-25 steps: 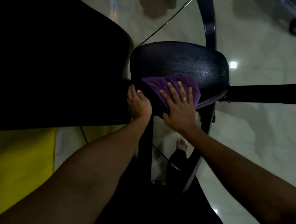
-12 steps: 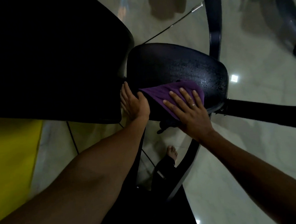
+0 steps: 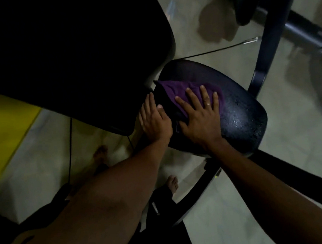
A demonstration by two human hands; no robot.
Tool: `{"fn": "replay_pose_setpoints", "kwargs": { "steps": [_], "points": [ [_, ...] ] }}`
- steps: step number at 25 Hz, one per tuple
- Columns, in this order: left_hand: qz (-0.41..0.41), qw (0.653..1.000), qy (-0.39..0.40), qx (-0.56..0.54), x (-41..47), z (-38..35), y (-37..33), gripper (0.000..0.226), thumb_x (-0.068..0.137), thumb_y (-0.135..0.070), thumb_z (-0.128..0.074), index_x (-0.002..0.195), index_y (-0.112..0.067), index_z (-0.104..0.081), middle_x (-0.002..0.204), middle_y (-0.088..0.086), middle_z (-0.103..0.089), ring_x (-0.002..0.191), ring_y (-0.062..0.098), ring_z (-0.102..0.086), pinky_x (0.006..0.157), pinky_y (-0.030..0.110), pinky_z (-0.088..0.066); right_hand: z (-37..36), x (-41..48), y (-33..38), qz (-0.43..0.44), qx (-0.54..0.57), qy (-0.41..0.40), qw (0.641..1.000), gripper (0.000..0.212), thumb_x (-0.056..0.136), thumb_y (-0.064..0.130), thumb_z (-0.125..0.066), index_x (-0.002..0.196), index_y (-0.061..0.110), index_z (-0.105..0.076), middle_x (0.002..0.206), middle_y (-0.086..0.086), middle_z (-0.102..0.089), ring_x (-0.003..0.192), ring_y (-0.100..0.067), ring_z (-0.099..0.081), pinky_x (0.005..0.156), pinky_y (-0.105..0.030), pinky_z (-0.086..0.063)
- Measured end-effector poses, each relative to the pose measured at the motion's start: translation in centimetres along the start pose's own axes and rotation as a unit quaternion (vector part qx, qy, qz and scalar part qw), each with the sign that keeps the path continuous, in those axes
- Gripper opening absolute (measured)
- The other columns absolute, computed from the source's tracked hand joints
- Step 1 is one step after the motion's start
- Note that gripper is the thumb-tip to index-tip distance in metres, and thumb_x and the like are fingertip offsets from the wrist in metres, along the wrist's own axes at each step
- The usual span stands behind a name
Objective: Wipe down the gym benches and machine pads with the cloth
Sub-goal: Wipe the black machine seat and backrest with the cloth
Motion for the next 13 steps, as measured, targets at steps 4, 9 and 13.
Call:
{"fn": "replay_pose_setpoints", "kwargs": {
  "steps": [4, 9, 13],
  "points": [
    [-0.024, 0.999, -0.042, 0.022, -0.1, 0.2, -0.3, 0.050, 0.102, -0.028, -0.033, 0.147, -0.014, -0.050, 0.151, 0.001, -0.050, 0.137, 0.021, -0.045, 0.116, 0.036, -0.024, -0.5, 6.8, 1.2, 0.022, -0.018, 0.077, 0.997, 0.075, 0.085, 0.064, -0.039, 0.156, 0.039, -0.035, 0.169, -0.002, -0.021, 0.156, -0.039, -0.004, 0.121, -0.065, 0.005],
    [-0.034, 0.994, -0.073, 0.076, -0.4, 0.5, -0.3, 0.042, 0.100, -0.021, -0.036, 0.121, 0.000, -0.065, 0.131, 0.017, -0.064, 0.126, 0.033, -0.057, 0.113, 0.045, -0.036, -0.1, 3.6, 2.7, 0.149, -0.029, 0.104, 0.983, 0.068, 0.085, 0.056, -0.034, 0.144, 0.025, -0.047, 0.156, -0.003, -0.040, 0.154, -0.043, -0.012, 0.118, -0.073, -0.002],
    [-0.038, 0.994, -0.062, 0.080, -0.5, 0.4, -0.5, 0.048, 0.100, -0.026, -0.038, 0.142, -0.010, -0.054, 0.146, 0.007, -0.054, 0.137, 0.025, -0.047, 0.119, 0.040, -0.025, -1.4, 7.6, 3.8, 0.149, -0.059, 0.136, 0.978, 0.077, 0.084, 0.067, -0.028, 0.155, 0.036, -0.033, 0.165, -0.001, -0.026, 0.155, -0.043, -0.003, 0.115, -0.074, 0.011]
  ]
}}
Point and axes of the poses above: each hand's wrist, its own x-axis towards the middle knuckle, its own z-axis out of the back of the hand, y = z × x, the point moved 10 cm from there along x, towards the middle knuckle
